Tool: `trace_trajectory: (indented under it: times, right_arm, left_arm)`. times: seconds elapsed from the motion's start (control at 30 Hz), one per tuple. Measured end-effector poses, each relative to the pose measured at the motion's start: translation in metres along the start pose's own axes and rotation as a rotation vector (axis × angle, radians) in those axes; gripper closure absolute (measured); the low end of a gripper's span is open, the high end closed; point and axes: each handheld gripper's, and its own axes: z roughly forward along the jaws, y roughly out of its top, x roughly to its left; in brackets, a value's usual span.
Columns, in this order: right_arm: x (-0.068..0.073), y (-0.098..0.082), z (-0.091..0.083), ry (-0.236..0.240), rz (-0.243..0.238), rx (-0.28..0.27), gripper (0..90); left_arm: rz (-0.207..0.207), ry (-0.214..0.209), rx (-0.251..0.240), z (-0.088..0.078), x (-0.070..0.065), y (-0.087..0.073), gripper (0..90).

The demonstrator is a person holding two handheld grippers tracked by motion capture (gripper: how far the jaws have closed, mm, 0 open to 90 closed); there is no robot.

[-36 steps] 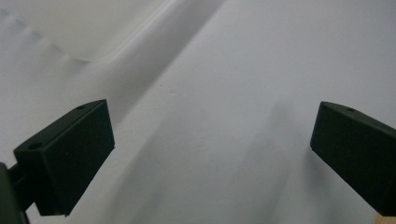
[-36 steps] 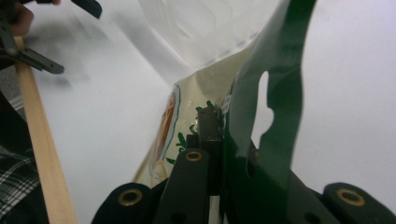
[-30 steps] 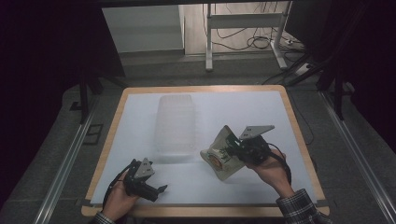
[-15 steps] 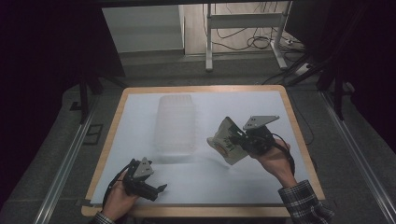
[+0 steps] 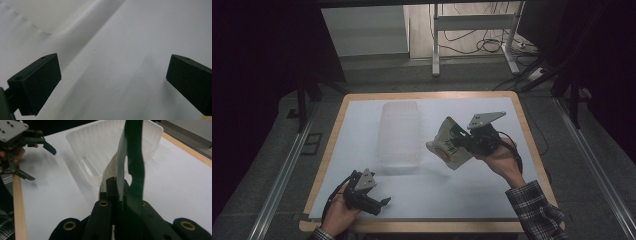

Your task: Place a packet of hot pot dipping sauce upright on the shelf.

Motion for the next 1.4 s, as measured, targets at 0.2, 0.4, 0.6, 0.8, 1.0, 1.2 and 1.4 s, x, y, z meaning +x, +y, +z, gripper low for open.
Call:
trace_trajectory:
  times: [0.2,0.4,0.6,0.8,1.0,1.2,1.4]
  right_arm:
    - [0.001,0.016,0.009,0.038,-0.035,0.013,89.7]
    - [0.006,0.034,0.024,0.075,-0.080,0.038,89.7]
    - [0.010,0.048,0.039,0.095,-0.118,0.062,89.7]
    - [0.015,0.064,0.058,0.125,-0.168,0.085,89.7]
    - [0.018,0.075,0.070,0.138,-0.195,0.089,89.7]
    - [0.021,0.086,0.081,0.145,-0.215,0.094,89.7]
    - [0.024,0.095,0.089,0.154,-0.228,0.088,89.7]
  left_arm:
    - [-0.001,0.000,0.000,0.000,0.000,0.000,0.0]
    - [0.000,-0.001,0.005,0.001,0.000,0.000,0.0]
    - [0.002,-0.002,0.008,0.001,0.000,0.000,0.0]
    - [0.001,-0.003,0.007,0.000,0.000,0.000,0.0]
    - [0.000,-0.004,0.005,0.000,0.000,-0.001,0.0]
    - [0.002,-0.002,0.006,0.000,0.000,-0.001,0.0]
    - [0.003,-0.002,0.006,0.000,0.000,-0.001,0.0]
